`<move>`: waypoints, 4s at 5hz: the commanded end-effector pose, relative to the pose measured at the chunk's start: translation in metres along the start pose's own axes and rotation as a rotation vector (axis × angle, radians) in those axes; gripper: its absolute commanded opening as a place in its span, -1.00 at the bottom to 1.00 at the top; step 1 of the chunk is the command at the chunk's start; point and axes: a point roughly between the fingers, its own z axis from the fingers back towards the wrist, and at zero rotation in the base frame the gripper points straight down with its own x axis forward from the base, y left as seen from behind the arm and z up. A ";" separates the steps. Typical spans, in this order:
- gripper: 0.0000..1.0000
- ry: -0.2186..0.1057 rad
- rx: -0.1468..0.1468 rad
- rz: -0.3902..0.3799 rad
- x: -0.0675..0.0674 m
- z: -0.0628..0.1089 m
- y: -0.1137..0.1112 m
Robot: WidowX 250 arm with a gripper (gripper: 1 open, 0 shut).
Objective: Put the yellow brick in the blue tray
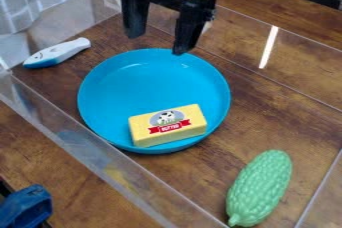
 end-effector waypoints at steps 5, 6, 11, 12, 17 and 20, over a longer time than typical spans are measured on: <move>1.00 -0.026 -0.052 0.002 -0.038 0.017 0.011; 1.00 -0.024 -0.050 -0.006 -0.041 0.016 -0.002; 1.00 0.011 -0.009 -0.063 -0.035 0.010 0.004; 1.00 0.011 -0.012 -0.061 -0.034 0.012 0.009; 1.00 -0.008 -0.034 0.018 -0.045 -0.012 0.027; 1.00 -0.036 -0.037 -0.077 -0.031 -0.017 0.038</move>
